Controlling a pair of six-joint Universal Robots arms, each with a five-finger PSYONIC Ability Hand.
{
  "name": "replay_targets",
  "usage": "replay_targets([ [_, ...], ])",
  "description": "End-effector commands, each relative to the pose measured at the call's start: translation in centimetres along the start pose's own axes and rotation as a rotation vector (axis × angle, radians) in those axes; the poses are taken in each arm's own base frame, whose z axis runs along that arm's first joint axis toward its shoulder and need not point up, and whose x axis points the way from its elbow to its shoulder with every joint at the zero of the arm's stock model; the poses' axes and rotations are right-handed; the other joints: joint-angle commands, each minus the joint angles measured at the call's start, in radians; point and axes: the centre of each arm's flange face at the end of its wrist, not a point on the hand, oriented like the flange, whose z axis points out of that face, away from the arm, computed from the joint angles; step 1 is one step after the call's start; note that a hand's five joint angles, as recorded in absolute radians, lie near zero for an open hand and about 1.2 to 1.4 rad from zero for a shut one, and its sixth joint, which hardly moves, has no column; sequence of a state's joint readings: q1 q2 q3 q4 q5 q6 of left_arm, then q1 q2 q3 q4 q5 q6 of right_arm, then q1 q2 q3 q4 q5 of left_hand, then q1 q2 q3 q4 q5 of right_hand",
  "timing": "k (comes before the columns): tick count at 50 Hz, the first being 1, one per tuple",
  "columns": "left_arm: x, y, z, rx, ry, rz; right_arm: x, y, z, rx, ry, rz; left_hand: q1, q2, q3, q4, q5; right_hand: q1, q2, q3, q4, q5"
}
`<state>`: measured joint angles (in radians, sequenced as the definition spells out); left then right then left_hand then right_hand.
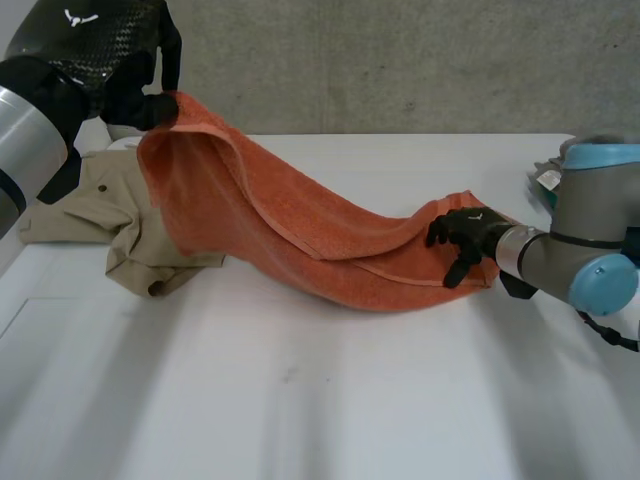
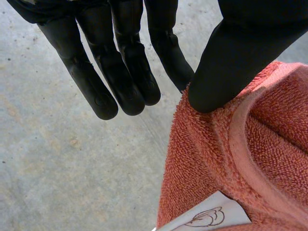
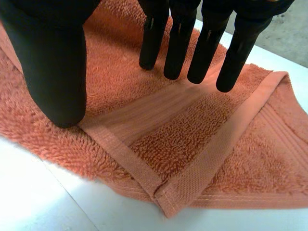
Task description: Fold the laundry.
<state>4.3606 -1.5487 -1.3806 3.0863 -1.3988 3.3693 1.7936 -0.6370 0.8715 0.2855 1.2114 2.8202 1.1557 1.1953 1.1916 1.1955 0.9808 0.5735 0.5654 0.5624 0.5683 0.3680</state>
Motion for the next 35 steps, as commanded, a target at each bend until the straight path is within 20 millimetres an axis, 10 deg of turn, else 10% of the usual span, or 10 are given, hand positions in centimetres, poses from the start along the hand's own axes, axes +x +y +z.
replay_targets([
  [1,0.0,-0.8,0.2,0.017,-0.019,0.003,-1.0,0.9,1.5,0.029,0.016,-0.044,0.241,0.201,0.205,0.201,0.241,0.044,0.053,0.055,0.050,0.075],
  [8,0.0,-0.9,0.2,0.014,-0.018,0.004,-0.5,0.3,2.2,0.096,0.075,-0.068,0.241,0.201,0.205,0.201,0.241,0.822,0.830,0.833,0.827,0.853],
  [22,-1.0,1.3,0.2,-0.055,-0.046,0.003,2.0,-6.0,-1.8,0.308,0.196,-0.089,0.241,0.201,0.205,0.201,0.241,0.823,0.831,0.834,0.828,0.854],
  [35,-3.1,11.7,1.0,-0.470,-0.001,0.102,3.5,-8.4,-13.9,-0.028,0.133,-0.396,0.241,0.201,0.205,0.201,0.241,0.823,0.831,0.834,0.828,0.854],
])
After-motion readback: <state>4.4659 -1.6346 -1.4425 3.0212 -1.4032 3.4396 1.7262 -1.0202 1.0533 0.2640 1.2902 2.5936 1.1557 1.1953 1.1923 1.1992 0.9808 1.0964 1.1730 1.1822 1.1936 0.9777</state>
